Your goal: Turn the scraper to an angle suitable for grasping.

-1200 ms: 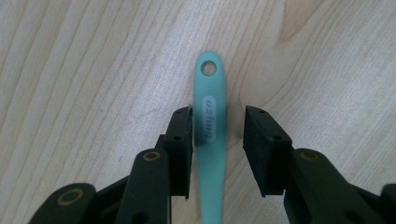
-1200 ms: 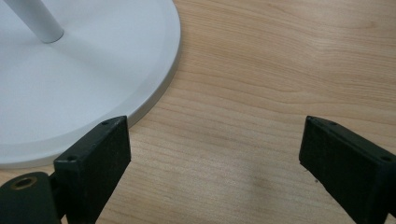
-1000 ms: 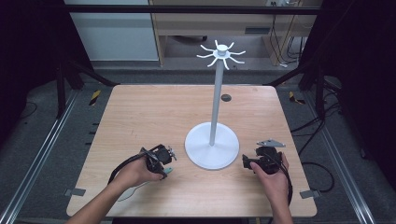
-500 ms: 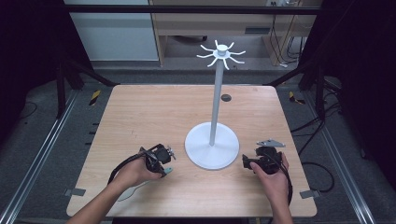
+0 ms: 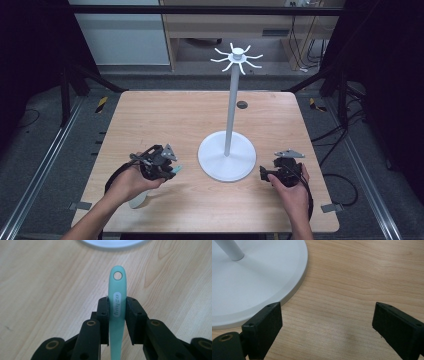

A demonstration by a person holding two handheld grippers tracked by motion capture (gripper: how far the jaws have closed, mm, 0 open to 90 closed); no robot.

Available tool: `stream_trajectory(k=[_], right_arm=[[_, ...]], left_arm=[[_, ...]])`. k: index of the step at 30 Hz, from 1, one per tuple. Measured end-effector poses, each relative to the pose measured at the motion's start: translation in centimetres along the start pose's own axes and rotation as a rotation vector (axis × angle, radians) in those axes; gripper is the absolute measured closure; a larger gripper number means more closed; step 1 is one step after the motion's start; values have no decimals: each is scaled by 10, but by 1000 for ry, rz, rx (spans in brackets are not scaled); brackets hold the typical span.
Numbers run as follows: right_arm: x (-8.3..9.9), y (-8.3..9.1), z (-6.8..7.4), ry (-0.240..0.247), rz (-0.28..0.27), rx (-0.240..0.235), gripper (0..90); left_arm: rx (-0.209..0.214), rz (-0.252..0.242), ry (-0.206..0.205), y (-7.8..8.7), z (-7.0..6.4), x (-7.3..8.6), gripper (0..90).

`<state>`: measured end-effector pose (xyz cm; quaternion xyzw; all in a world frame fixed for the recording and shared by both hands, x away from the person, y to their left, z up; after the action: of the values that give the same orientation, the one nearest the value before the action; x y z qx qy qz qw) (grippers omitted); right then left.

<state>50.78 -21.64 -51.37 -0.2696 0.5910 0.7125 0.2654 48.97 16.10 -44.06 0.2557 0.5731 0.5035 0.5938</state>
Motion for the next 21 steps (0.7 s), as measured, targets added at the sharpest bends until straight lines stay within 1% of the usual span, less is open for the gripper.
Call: stream_trajectory(k=[1, 3, 5, 6, 7, 10, 12, 14, 17, 21], right_arm=[[0, 0, 0, 1, 0, 2, 95], [0, -1, 0, 6, 0, 2, 95], [1, -2, 0, 0, 6, 5, 95], [2, -2, 0, 3, 8, 10, 95], [2, -2, 0, 3, 8, 10, 95], [2, -3, 0, 5, 9, 12, 95], [2, -3, 0, 10, 12, 12, 95], [2, -4, 0, 8, 11, 13, 95], [3, -4, 0, 11, 14, 13, 95], [4, -3, 0, 10, 13, 14, 95]], left_arm=[[0, 0, 0, 0, 0, 0, 739], [-16, -42, 6, 10, 1, 1, 739], [-42, -84, 14, 20, 3, 3, 740], [-58, -123, 29, 29, 4, 5, 740], [-58, -123, 29, 29, 4, 5, 740], [-89, -173, 41, 44, 6, 9, 740], [-106, -198, 54, 52, 8, 12, 740], [-119, -220, 58, 61, 10, 15, 740], [-138, -242, 62, 71, 12, 19, 740], [-155, -262, 74, 81, 13, 23, 740]])
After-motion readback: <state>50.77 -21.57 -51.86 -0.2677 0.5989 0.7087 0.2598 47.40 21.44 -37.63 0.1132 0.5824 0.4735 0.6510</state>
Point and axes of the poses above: each handheld gripper's, and its own axes: y roughly backward along the jaws, x roughly out of its underside, z roughly to its left, the point moved 5 cm from there along -y, roughly forward along the jaws, and after that the axes turned 14 degrees about -y, right-handed, at the moved point
